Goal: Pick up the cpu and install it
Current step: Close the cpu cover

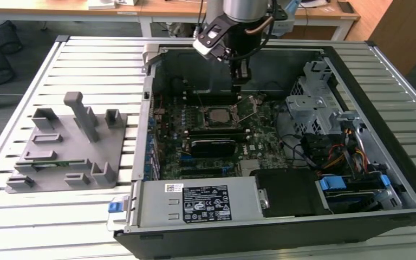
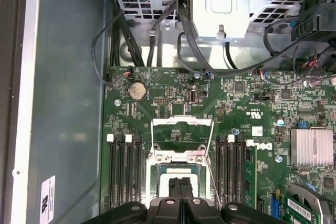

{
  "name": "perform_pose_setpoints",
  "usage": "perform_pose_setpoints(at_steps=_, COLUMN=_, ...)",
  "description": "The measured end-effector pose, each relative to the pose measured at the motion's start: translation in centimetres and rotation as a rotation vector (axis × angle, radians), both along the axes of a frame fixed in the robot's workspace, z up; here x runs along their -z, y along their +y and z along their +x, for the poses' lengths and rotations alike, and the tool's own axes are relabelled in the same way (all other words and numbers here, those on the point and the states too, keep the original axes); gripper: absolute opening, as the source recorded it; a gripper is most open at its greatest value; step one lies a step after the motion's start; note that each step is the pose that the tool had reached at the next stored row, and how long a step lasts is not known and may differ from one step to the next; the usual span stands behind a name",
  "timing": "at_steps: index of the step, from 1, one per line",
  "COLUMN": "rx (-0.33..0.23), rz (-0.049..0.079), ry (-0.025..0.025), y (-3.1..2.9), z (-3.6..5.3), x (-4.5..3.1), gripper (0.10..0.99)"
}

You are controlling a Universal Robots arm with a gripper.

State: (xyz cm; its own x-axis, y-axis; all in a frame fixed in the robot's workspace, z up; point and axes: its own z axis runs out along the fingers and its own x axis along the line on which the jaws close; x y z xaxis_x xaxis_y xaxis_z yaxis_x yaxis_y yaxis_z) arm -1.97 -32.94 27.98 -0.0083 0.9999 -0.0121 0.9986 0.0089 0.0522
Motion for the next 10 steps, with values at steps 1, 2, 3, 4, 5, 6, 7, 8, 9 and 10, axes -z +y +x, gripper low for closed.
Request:
perform_pose_setpoints(at_steps=1, rx=0.000, rz=0.000, ry=0.0000, y=0.01, z=0.04, x=0.00, gripper=0.106)
perform_pose_setpoints(at_steps=2, rx=0.000, rz=0.000, ry=0.0000, y=0.02, z=0.08, x=0.00, gripper=0.106)
perform_pose_setpoints(at_steps=3, rx=0.000, rz=0.000, ry=0.0000, y=0.02, z=0.12, x=0.00, gripper=0.106)
perform_pose_setpoints(at_steps=4, rx=0.000, rz=0.000, ry=0.0000, y=0.03, z=0.17, x=0.00, gripper=0.106)
perform_pose_setpoints(at_steps=5, rx=0.000, rz=0.000, ry=0.0000, y=0.04, z=0.21, x=0.00, gripper=0.106)
perform_pose_setpoints(at_steps=6, rx=0.000, rz=0.000, ry=0.0000, y=0.05, z=0.26, x=0.00, gripper=0.106)
perform_pose_setpoints(at_steps=7, rx=0.000, rz=0.000, ry=0.0000, y=0.05, z=0.30, x=0.00, gripper=0.106)
perform_pose_setpoints(at_steps=8, rx=0.000, rz=0.000, ry=0.0000, y=0.06, z=0.34, x=0.00, gripper=0.106)
perform_pose_setpoints(at_steps=9, rx=0.000, rz=0.000, ry=0.0000, y=0.07, z=0.38, x=0.00, gripper=0.106)
perform_pose_setpoints(at_steps=10, rx=0.000, rz=0.000, ry=0.0000, y=0.07, z=0.43, x=0.00, gripper=0.106)
